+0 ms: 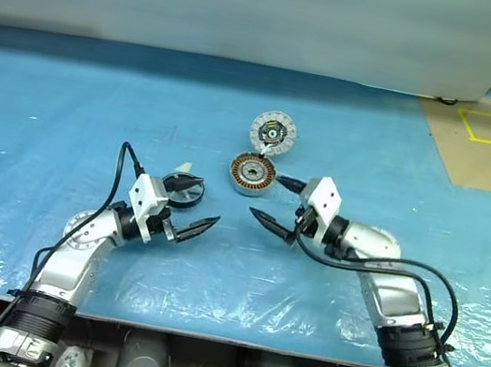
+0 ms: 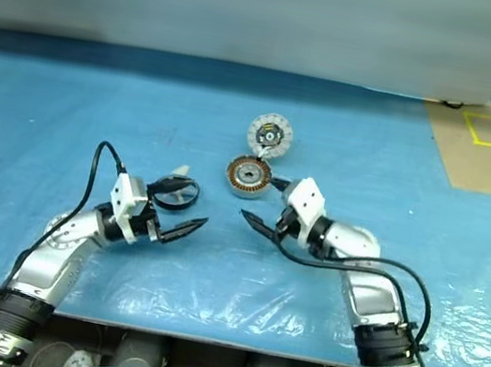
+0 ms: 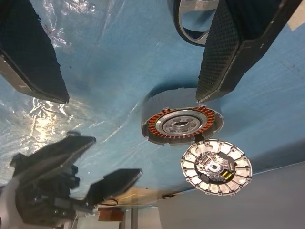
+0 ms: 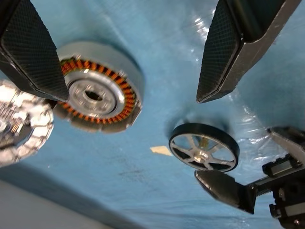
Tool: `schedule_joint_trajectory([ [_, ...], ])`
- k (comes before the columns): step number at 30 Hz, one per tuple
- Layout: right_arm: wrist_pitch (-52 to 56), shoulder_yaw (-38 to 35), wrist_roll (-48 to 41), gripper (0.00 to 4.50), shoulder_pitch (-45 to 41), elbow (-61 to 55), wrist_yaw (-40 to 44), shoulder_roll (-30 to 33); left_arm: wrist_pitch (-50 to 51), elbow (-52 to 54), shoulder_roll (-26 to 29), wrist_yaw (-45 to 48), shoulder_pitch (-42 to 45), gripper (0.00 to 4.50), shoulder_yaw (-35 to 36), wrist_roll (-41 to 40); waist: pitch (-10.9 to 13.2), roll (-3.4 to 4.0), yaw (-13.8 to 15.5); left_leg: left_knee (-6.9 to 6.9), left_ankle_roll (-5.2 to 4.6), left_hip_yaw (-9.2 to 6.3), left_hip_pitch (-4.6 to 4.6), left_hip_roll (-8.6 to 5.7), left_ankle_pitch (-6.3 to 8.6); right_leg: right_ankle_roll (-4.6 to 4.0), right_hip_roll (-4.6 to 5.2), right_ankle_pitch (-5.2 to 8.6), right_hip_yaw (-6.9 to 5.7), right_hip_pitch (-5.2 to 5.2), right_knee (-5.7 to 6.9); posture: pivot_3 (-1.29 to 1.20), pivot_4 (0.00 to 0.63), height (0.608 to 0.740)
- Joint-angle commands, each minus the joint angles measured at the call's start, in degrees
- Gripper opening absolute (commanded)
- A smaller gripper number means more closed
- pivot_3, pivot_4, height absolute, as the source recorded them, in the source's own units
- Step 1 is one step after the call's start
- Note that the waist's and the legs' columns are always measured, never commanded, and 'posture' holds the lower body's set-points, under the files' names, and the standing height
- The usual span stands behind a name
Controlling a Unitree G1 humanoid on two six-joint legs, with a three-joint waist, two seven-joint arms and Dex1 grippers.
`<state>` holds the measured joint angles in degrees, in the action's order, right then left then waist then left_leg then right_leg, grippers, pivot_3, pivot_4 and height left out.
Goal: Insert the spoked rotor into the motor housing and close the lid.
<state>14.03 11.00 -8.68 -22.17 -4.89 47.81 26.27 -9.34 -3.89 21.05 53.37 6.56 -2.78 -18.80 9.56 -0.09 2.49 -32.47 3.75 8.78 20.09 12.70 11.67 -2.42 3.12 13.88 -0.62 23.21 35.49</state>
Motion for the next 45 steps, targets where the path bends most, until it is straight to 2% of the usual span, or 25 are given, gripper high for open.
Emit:
schedule_joint_trajectory([
  [1, 4.4, 3.8, 3.3, 4.50, -6.2, -2.1, 2.5, 2.4, -1.2, 0.5, -0.2, -0.2, 0.6, 4.49, 0.0, 0.2, 0.0, 0.00, 0.0, 0.01, 0.00, 0.00, 0.00, 0.00, 0.00, 0.00, 0.00, 0.00, 0.00, 0.00, 0.00, 0.00, 0.150, 0.740],
  [6, 8.8, 10.0, 7.2, 4.50, -13.9, -0.2, 7.5, 4.9, -1.1, 0.3, -0.6, -0.4, 1.0, 4.49, -0.2, 0.5, 0.0, 0.00, 0.1, 0.02, 0.01, -0.01, 0.02, -0.02, 0.00, 0.14, 0.00, -0.08, 0.00, 0.01, 0.03, 0.00, 0.150, 0.740],
  [15, 6.5, 18.4, 15.1, 4.50, -18.1, 6.6, 9.6, 3.4, -0.8, 1.7, -1.3, -1.6, 0.0, 4.49, -0.4, 0.9, 0.0, 0.00, 0.1, 0.00, 0.01, -0.01, 0.02, 0.00, -0.01, 0.10, 0.00, -0.07, -0.02, 0.02, 0.15, 0.00, 0.150, 0.740],
  [26, 2.7, 18.8, 19.3, 4.50, -20.0, 13.2, 9.3, 0.8, -0.3, 2.3, -1.4, -2.4, 0.0, 4.49, -0.4, 1.0, 0.0, 0.00, 0.1, -0.18, 0.01, -0.01, 0.03, 0.02, -0.01, -0.01, 0.01, 0.00, 0.00, 0.03, 0.23, 0.00, 0.150, 0.740],
  [37, 2.3, 17.7, 20.2, 0.88, -19.8, 13.0, 9.1, 0.0, 0.0, 2.3, -1.3, -2.4, 0.2, 4.50, -0.6, 0.9, 0.0, 0.00, 0.1, -0.19, 0.01, -0.01, 0.04, 0.02, 0.00, -0.02, 0.00, 0.00, 0.00, 0.03, 0.24, 0.00, 0.150, 0.740],
  [45, 3.5, 17.2, 19.6, 0.88, -19.4, 11.5, 9.6, -0.1, 0.2, 2.3, -1.4, -2.7, 0.3, 4.50, -0.7, 1.0, 0.0, 0.00, 0.1, -0.19, 0.01, -0.01, 0.03, 0.03, -0.01, -0.02, 0.00, -0.01, 0.00, 0.03, 0.24, 0.00, 0.150, 0.740],
])
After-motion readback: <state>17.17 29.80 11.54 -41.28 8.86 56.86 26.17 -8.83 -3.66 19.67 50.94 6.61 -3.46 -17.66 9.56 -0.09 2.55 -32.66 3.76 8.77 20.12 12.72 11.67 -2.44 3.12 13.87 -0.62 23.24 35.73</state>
